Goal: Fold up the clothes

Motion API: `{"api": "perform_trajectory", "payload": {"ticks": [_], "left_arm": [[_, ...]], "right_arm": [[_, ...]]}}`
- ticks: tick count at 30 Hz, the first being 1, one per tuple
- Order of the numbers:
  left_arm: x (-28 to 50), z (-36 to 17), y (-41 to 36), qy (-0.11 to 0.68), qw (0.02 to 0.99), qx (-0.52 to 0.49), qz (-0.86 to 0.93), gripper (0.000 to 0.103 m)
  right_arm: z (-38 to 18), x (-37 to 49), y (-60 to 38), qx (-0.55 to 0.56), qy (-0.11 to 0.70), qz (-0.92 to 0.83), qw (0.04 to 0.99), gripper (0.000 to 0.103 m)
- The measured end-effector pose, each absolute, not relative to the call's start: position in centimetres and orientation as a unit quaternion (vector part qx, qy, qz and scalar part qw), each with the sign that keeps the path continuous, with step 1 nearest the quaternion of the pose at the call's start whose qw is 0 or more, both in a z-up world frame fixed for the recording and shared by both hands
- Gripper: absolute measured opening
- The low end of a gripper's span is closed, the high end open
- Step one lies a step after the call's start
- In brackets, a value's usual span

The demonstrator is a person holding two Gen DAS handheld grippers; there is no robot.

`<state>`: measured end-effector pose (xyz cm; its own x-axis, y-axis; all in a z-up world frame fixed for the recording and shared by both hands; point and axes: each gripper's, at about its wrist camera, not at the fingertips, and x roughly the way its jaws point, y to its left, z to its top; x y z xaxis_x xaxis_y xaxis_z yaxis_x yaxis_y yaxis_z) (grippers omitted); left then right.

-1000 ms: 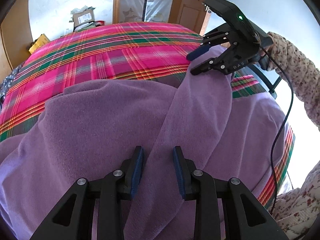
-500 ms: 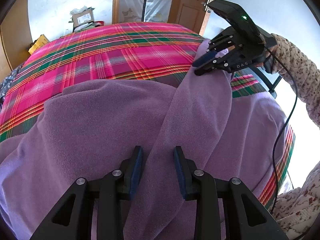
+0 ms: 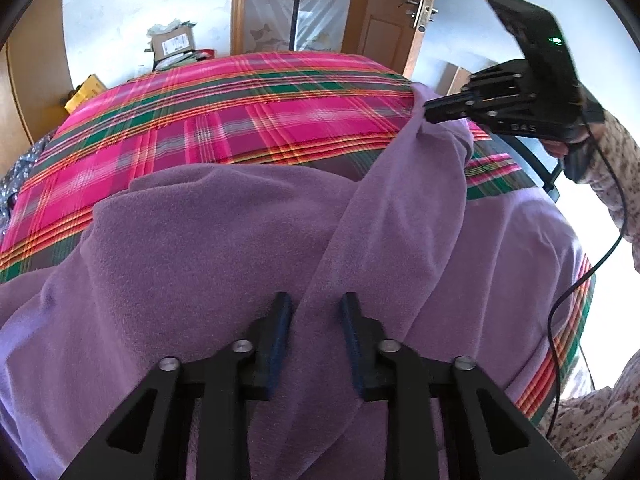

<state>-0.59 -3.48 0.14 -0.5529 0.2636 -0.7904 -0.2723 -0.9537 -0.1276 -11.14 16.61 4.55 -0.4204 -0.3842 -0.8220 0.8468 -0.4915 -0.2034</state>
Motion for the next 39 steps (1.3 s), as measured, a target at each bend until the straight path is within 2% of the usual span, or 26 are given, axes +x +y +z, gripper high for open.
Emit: {"api": "perform_trajectory", "payload": {"ticks": [3,6,20,26,31,32,34,36,39], "left_arm": [[-0.1,0.5,-3.3,0.007,0.155,-0.44,0.884,0.012],[0.4,0.7,-3.0,0.015,0.158,-0.434,0.887,0.011],[3.2,1.1,-1.7,0.03,0.191,-0.422,0.886,0.01],[4.0,0.6,-0.6,0.043,0.2,-0.427,0.881,0.01],[4.3,0.6,-0.2,0.048,0.202,-0.426,0.88,0.01],[4.3,0.6,-0.2,0.048,0.203,-0.426,0.88,0.01],[4.4,0.6,-0.1,0.048,0.204,-0.426,0.88,0.01],[4.4,0.6,-0.1,0.046,0.204,-0.425,0.881,0.01],[4.4,0.6,-0.1,0.046,0.204,-0.426,0.88,0.01]], "right_arm": [[5.1,-9.9,16.7,0.356,0.304,-0.799,0.379,0.002],[5.7,-8.5,18.1,0.352,0.28,-0.815,0.366,0.002],[4.8,-0.8,23.9,0.372,0.185,-0.857,0.304,0.002],[3.9,-0.3,25.1,0.395,0.165,-0.854,0.295,0.002],[5.3,-1.0,25.9,0.392,0.131,-0.866,0.281,0.004],[5.7,-1.3,26.1,0.39,0.121,-0.869,0.279,0.005],[6.2,-2.6,26.4,0.394,0.1,-0.875,0.264,0.021],[6.1,-3.9,26.2,0.4,0.094,-0.879,0.242,0.028],[5.5,-5.9,25.7,0.409,0.091,-0.882,0.215,0.032]]}}
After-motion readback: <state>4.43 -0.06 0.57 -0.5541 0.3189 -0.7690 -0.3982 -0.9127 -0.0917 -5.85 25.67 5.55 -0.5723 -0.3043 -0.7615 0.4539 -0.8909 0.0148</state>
